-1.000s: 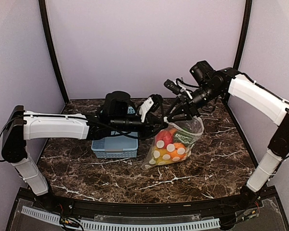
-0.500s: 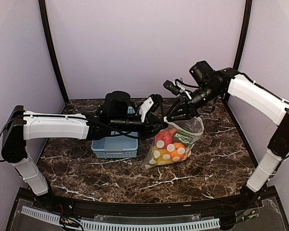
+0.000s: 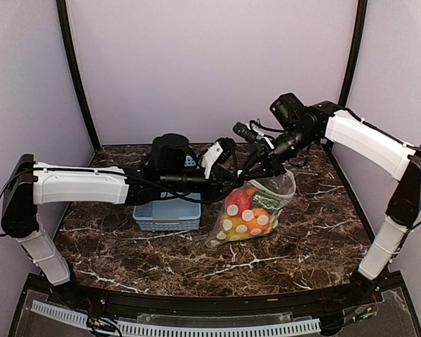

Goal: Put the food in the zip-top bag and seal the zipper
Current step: Hold the zipper from the zipper food storage bag.

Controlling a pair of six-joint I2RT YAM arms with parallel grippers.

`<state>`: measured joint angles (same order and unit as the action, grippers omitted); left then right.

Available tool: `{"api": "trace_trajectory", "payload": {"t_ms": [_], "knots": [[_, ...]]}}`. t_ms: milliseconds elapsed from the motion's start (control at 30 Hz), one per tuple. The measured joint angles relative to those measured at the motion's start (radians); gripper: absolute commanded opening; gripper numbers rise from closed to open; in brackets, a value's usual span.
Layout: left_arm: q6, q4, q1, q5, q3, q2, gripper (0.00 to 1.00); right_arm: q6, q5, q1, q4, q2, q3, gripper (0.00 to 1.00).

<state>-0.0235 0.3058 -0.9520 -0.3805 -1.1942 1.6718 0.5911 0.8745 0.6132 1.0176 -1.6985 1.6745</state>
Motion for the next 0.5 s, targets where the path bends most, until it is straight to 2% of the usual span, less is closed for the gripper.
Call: {"api": "trace_trajectory", "payload": {"t_ms": [133,367,500], "knots": [[0.001,0.000,0.000,0.001,0.000,-0.002,0.01,0.000,0.002,0.000,0.000,-0.002,0.003,0.19],[0.001,0.000,0.000,0.003,0.000,-0.004,0.01,-0.002,0.005,0.000,0.001,-0.002,0.012,0.18],[0.002,0.000,0.000,0.003,0.000,-0.004,0.01,-0.003,0.010,0.000,0.001,-0.002,0.012,0.10]]}}
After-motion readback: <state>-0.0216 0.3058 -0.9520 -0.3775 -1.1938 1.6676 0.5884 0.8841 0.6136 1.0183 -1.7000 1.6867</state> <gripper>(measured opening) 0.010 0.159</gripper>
